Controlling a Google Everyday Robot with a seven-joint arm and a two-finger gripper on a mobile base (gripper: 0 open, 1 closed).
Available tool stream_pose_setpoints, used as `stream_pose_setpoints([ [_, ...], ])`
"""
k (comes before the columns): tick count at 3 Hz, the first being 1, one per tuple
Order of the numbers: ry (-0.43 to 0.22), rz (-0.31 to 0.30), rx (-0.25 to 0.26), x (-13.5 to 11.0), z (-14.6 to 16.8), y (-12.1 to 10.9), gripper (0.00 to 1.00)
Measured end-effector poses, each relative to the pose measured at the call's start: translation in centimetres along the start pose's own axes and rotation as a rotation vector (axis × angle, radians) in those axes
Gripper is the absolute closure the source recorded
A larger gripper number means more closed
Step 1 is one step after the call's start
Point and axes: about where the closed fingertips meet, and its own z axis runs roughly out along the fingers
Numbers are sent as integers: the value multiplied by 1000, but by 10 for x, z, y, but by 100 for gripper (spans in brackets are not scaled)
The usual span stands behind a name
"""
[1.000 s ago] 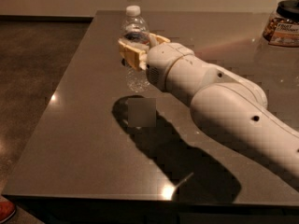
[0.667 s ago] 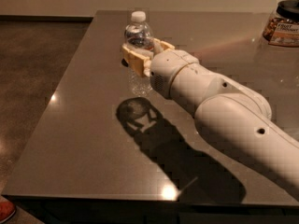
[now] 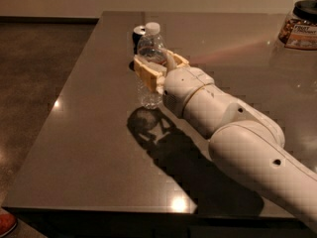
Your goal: Place water bottle upright
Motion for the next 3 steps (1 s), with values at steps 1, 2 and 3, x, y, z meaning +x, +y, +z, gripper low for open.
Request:
stream_pose_setpoints([
  [1,15,-15,17,-11,-3,-2,100],
  [2,9,-27,27,-17,-4,-3,100],
  [3,-2,-31,33,-24,-5,-2,100],
])
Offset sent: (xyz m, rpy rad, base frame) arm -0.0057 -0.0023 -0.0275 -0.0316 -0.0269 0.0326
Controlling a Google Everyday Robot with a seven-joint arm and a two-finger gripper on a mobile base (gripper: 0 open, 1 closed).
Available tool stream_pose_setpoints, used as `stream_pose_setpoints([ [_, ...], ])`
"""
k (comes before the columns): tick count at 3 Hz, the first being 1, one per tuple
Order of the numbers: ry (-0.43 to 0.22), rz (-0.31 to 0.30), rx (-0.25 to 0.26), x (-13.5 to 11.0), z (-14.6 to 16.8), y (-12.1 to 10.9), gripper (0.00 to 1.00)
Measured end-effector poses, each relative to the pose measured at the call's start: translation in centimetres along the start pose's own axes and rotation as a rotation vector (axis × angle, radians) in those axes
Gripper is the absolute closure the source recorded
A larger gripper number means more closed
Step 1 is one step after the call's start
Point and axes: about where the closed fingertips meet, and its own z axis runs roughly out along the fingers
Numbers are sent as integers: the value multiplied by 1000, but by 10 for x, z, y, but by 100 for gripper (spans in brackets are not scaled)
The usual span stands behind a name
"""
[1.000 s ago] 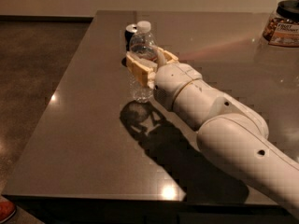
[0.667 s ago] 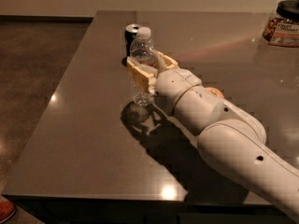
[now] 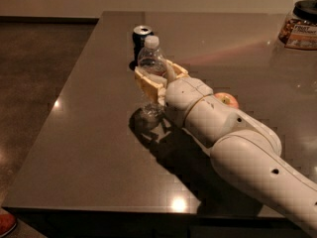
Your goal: Place water bottle upright
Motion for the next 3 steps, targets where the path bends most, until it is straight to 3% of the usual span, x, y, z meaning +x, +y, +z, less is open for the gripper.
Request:
stream_pose_setpoints([
  [1,-2,-6,-1,-4,-1,2,84],
  [3,8,-7,-8,-7,-2,5,37],
])
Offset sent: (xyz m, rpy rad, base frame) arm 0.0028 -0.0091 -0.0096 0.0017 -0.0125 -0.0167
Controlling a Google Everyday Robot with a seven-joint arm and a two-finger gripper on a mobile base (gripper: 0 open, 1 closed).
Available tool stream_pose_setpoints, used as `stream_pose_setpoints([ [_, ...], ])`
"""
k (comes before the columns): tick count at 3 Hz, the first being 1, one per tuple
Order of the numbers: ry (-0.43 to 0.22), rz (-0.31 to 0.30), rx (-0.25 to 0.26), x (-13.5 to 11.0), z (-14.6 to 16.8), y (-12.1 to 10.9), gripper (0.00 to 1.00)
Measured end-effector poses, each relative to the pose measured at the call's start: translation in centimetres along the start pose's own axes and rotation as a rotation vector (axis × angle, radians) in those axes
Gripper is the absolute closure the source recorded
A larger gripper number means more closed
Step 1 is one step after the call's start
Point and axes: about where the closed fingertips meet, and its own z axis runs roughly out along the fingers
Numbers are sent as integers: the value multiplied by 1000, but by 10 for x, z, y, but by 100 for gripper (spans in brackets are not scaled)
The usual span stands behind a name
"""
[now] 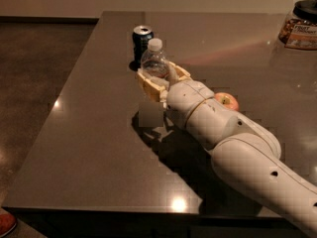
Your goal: Place water bottle upright
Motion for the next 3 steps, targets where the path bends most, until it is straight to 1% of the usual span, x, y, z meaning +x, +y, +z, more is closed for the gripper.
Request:
stream_pose_setpoints([
  [1,2,-4,-3,-2,0,0,13],
  [2,3,-5,-1,-1,0,-1,0],
  [3,3,-5,-1,-1,0,-1,0],
])
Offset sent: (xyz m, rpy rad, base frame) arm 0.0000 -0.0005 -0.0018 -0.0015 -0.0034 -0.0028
